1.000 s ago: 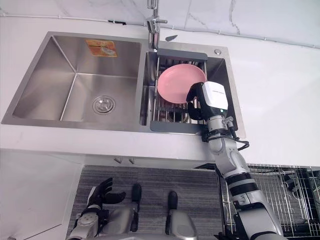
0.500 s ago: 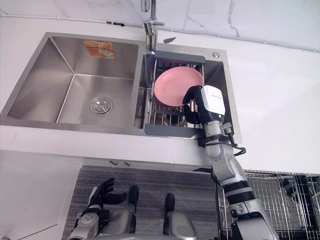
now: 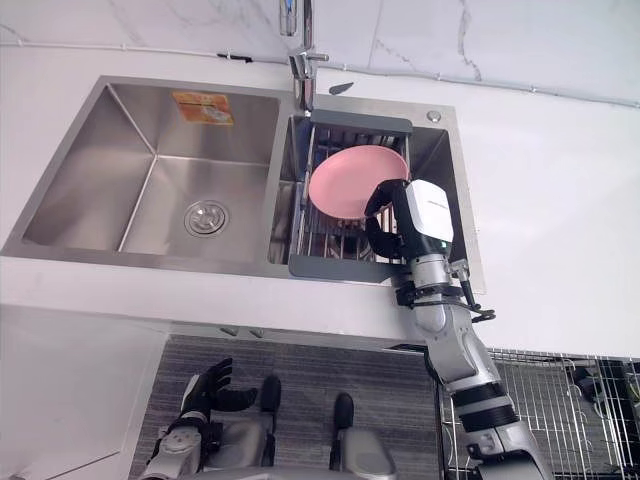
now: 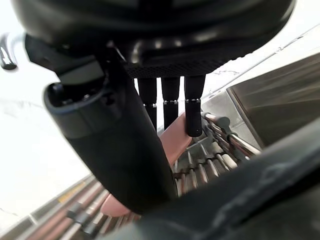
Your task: Walk over to the sink, pick up the cup, carry it to the dishwasher, place the cup inside the dishwasher, then close the dishwasher door
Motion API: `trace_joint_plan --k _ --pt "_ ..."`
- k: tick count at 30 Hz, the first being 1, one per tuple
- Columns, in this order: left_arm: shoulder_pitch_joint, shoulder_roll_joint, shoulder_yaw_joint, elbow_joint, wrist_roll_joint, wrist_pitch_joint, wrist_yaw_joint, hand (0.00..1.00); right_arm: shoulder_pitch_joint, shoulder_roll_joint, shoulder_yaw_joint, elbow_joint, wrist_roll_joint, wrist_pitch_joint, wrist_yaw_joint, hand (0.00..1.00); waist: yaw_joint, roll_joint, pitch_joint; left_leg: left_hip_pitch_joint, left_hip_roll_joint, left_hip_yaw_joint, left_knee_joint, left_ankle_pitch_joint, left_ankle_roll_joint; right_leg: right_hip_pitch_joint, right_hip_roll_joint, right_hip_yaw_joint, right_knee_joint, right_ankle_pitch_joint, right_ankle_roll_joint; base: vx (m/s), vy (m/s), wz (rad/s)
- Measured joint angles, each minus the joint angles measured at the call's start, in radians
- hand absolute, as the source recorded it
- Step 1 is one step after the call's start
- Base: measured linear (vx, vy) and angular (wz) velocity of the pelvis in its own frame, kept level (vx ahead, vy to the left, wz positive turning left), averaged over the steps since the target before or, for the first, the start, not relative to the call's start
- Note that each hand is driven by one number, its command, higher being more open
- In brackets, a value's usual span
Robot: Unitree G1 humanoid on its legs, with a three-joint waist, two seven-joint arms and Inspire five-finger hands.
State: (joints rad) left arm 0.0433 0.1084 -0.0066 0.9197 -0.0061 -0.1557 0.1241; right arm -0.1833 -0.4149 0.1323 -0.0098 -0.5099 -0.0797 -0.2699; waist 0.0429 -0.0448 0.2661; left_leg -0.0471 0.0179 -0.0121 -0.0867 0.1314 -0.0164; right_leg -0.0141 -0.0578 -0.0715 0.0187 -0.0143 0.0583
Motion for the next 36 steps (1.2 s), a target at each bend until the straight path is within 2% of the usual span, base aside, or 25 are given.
trace_joint_plan --k 7,13,16,30,36 --pt "0.001 -0.002 0.001 0.02 0.008 0.002 -0.007 0.9 0.038 0.005 -0.015 -0.085 0.096 -0.007 0.014 0.3 -0.013 0.004 -0.015 0.002 0.002 0.0 -0.001 -0.001 -0.001 0.002 0.002 0.003 -0.004 0.003 -0.005 0.0 0.0 0.0" --pt "0.002 -0.006 0.001 0.027 0.021 0.006 -0.016 0.9 0.038 0.028 -0.033 -0.185 0.135 -0.094 0.018 0.3 -0.013 0.007 -0.042 0.003 0.004 0.0 -0.001 -0.001 -0.001 0.006 0.004 0.002 -0.011 0.005 -0.007 0.01 -0.002 0.01" --pt "0.006 -0.008 0.0 0.03 0.039 0.007 -0.016 0.9 0.037 0.029 -0.033 -0.204 0.135 -0.111 0.017 0.3 -0.012 0.006 -0.059 0.007 0.004 0.0 -0.001 -0.002 -0.002 0.013 0.004 0.001 -0.019 0.005 -0.008 0.01 -0.004 0.01" --pt "0.013 -0.006 0.001 0.03 0.046 0.007 -0.016 0.9 0.041 0.083 -0.086 -0.206 0.137 -0.114 0.017 0.3 -0.02 0.001 -0.066 0.019 0.005 0.012 -0.005 -0.002 -0.002 0.021 0.005 0.011 -0.021 0.008 -0.009 -0.01 -0.002 -0.01" --pt "0.014 -0.004 0.0 0.031 0.067 0.012 -0.016 0.9 0.122 0.128 -0.107 -0.258 0.138 -0.117 0.017 0.3 -0.031 -0.006 -0.073 0.029 0.006 0.014 -0.003 -0.006 -0.004 0.033 0.005 0.012 -0.027 0.009 -0.009 0.0 -0.002 -0.01"
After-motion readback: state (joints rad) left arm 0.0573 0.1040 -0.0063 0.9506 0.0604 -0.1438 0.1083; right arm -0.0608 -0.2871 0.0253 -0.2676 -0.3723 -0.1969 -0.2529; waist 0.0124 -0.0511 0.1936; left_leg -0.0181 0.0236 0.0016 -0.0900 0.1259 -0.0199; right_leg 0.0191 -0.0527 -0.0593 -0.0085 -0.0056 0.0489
